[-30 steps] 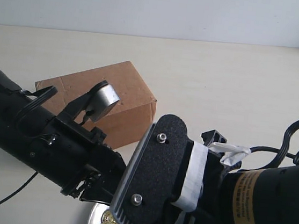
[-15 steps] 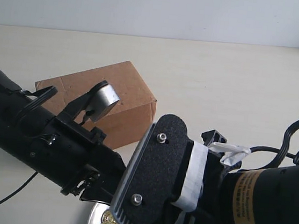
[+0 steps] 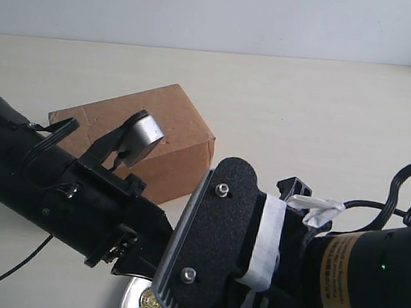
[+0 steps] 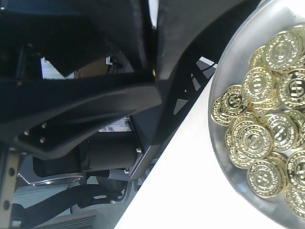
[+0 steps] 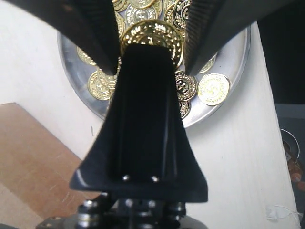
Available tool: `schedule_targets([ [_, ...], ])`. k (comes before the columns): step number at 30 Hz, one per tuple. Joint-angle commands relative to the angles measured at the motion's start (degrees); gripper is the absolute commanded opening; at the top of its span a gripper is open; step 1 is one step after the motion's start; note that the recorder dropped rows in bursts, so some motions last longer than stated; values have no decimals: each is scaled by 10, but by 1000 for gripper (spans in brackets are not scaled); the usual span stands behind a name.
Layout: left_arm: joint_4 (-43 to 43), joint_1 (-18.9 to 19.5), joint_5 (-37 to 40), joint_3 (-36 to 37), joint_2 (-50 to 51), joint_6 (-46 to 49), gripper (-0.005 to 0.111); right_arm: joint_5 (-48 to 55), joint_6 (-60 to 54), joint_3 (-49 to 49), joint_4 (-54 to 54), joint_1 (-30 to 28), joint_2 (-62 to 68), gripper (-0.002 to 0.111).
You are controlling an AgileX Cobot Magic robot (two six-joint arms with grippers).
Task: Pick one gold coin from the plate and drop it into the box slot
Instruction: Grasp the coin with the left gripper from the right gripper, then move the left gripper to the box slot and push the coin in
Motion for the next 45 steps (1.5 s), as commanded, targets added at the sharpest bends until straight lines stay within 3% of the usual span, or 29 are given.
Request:
schedule_targets([
  [1,-4,-3,5,-3,0,8,0,-2,0,-1,-1,0,-3,56],
  [4,-4,-3,5,-3,0,8,0,-2,26,-1,-13,0,-3,66],
  [14,1,-2,-20,-3,0,8,0,64,121,-1,-108,0,-3,63],
  [18,33,-2,-53,-3,0,9,0,131,121,-1,-109,0,-3,48],
  [25,67,25,-81,-20,-2,29,0,149,127,-1,-110,0,-3,-1],
  [28,91,40,-80,-49,-9,29,0,143,153,-1,-110,0,-3,0],
  [36,246,59,-81,-173,-52,14,0,93,184,0,-90,0,-3,0],
  [45,485,59,-133,-267,-74,-120,0,48,180,25,-75,0,-3,0],
])
